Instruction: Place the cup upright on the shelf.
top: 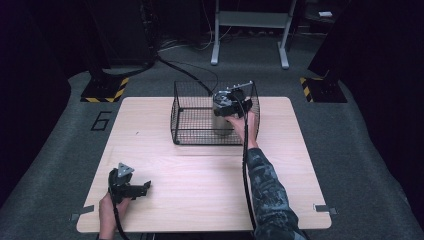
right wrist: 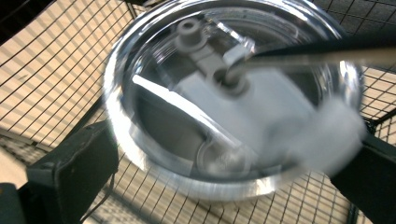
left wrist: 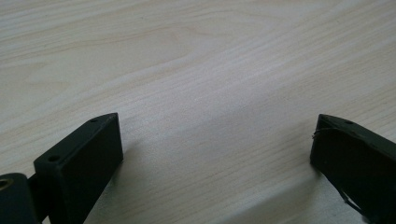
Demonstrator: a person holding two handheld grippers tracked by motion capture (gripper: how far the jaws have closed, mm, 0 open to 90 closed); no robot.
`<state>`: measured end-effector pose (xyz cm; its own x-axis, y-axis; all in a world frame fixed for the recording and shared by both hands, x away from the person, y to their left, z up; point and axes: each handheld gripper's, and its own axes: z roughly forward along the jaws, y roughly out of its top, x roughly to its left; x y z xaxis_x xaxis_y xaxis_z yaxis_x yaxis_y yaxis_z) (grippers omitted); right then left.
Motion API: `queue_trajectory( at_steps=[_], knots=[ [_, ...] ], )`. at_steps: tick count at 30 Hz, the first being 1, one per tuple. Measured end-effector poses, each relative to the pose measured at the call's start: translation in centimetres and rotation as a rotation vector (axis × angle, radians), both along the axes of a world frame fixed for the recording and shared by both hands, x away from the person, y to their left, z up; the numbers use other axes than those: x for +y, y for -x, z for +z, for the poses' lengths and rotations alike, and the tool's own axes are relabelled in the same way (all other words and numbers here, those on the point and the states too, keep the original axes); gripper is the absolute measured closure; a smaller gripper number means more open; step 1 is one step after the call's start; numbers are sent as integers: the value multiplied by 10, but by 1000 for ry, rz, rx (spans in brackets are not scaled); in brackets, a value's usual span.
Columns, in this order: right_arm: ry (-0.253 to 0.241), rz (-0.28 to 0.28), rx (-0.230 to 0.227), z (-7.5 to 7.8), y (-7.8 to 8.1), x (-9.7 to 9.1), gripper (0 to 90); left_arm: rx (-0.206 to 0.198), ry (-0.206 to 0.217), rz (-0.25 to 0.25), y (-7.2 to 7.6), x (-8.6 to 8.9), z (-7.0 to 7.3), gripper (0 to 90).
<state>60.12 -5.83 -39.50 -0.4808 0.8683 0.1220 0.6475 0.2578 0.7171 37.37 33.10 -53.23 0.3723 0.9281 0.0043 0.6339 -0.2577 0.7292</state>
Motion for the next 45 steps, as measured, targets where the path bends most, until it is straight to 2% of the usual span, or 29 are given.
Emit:
queue_trajectory(
  at_steps=[4,7,8,9,11,15,16,18,23,29,32,33,35,37,41,45],
  knots=[
    [26,20,-10,5,11,-3,0,1,1,0,0,0,0,22],
    [38,47,-49,13,28,-9,0,1,1,0,0,0,0,22],
    [23,44,-51,15,32,-10,0,1,1,0,0,0,0,22],
    [34,51,-61,18,37,-12,0,1,1,0,0,0,0,22],
    [18,64,-68,23,46,-15,0,2,1,0,0,0,0,22],
    [22,93,-103,32,65,-23,0,1,1,0,0,0,0,22],
    [22,93,-103,32,65,-23,0,1,1,0,0,0,0,22],
    [24,98,-114,37,81,-28,0,1,1,0,0,0,0,22],
    [56,118,-144,39,97,-37,0,1,1,0,0,0,0,22],
    [72,116,-162,33,126,-56,0,1,1,0,0,0,0,21],
    [70,109,-166,31,135,-63,0,1,2,1,0,0,0,22],
    [74,103,-175,28,143,-70,0,1,1,0,0,0,0,22],
    [80,104,-178,26,146,-74,0,1,1,0,0,0,0,22],
    [83,89,-179,20,158,-83,0,1,1,0,0,0,0,21],
    [80,81,-179,13,168,-92,0,2,1,0,0,0,0,21],
    [86,52,-173,-4,190,-108,0,1,-6,-4,0,0,0,21]
  ],
)
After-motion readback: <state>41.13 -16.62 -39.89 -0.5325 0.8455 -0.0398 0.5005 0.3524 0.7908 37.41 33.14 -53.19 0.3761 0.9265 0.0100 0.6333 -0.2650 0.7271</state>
